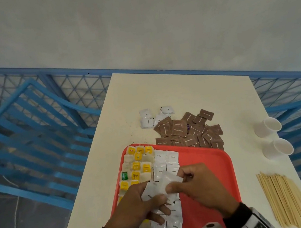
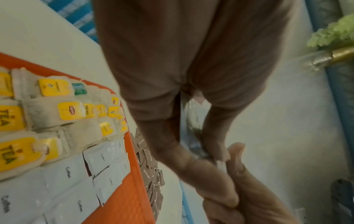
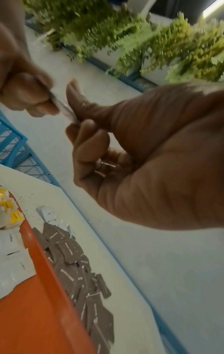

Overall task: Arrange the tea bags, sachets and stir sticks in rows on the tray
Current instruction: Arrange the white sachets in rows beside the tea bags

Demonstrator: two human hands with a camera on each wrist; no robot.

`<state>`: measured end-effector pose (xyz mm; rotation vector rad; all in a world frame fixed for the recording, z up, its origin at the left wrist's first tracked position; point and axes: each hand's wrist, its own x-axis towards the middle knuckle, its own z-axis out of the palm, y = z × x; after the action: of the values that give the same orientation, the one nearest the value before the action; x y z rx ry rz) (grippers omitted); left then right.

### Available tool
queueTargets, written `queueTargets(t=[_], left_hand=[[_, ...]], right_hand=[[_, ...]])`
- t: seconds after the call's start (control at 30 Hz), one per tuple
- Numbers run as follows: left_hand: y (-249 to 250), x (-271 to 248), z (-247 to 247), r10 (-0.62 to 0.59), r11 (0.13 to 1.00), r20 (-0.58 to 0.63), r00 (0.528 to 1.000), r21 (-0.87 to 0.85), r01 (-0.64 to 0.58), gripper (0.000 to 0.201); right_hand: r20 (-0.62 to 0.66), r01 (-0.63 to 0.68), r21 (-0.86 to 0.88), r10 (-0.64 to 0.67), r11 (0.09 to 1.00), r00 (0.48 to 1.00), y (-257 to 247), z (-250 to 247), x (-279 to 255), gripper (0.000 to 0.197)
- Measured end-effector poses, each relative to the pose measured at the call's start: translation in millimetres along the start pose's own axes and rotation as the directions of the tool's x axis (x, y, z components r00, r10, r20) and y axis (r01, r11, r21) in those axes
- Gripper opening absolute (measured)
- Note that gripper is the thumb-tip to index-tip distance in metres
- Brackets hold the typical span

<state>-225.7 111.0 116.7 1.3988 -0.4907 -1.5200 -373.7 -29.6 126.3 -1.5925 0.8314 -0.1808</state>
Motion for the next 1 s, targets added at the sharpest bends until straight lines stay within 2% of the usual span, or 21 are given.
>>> queueTargets(t=[0.1, 0.23, 0.37, 0.43, 0.5, 0.53, 0.57, 0.63, 0.7, 0.83, 1.0], left_hand=[[0.2, -0.5, -1.3, 0.016, 0.998, -0.039, 0.999, 0.064, -0.013, 0.021], [-1.7, 1.2, -1.6, 0.002, 0.995, -0.06, 0.998, 0.1, 0.004, 0.02], [-7.9, 4.4, -4.1, -0.02, 0.995, -0.082, 0.996, 0.096, 0.028, 0.019], [-12.0, 6.4, -6.8, -0.036, 0.996, -0.095, 0.995, 0.074, 0.043, 0.021], [-16.6, 9.5, -9.3, -0.059, 0.998, -0.138, 0.989, 0.025, 0.063, 0.025], [-19.0, 11.5, -10.4, -0.073, 0.997, -0.17, 0.983, -0.005, 0.073, 0.026], [-21.0, 13.5, -11.3, -0.089, 0.996, -0.201, 0.975, -0.033, 0.084, 0.025], [-23.4, 18.6, -11.5, -0.116, 0.992, -0.24, 0.964, -0.069, 0.102, 0.023], [-24.3, 24.6, -10.8, -0.13, 0.991, -0.266, 0.955, -0.077, 0.113, 0.021], [-24.4, 36.9, -16.6, -0.181, 0.973, -0.306, 0.934, -0.191, 0.126, 0.022], [-21.0, 46.7, -24.3, -0.2, 0.974, -0.272, 0.941, -0.16, 0.161, 0.02]], right_hand=[[0.066, -0.052, 0.059, 0.048, 0.997, 0.997, -4.0, -6.4, -1.5, 0.03], [0.072, 0.014, 0.017, -0.015, 1.0, 0.997, -2.7, -6.4, 0.8, 0.036], [0.039, 0.081, -0.012, -0.081, 0.997, 0.996, -3.0, 5.5, 8.7, 0.025], [-0.054, 0.082, -0.002, -0.082, 0.997, 0.995, 0.6, 10.2, 14.2, 0.032], [-0.211, 0.038, 0.09, -0.018, 0.995, 0.977, 6.4, 10.5, 20.1, 0.036], [-0.247, 0.012, 0.137, 0.022, 0.991, 0.969, 9.4, 10.1, 22.4, 0.033], [-0.23, -0.02, 0.153, 0.055, 0.988, 0.972, 11.8, 10.5, 23.4, 0.026], [-0.098, -0.085, 0.103, 0.095, 0.991, 0.991, 15.4, 14.7, 24.2, 0.011], [-0.028, -0.135, 0.08, 0.138, 0.988, 0.99, 20.1, 21.1, 27.0, 0.011], [-0.069, -0.213, 0.245, 0.236, 0.946, 0.969, 23.8, 26.6, 37.1, 0.024], [-0.108, -0.218, 0.178, 0.239, 0.96, 0.965, 29.1, 34.0, 48.8, 0.008]])
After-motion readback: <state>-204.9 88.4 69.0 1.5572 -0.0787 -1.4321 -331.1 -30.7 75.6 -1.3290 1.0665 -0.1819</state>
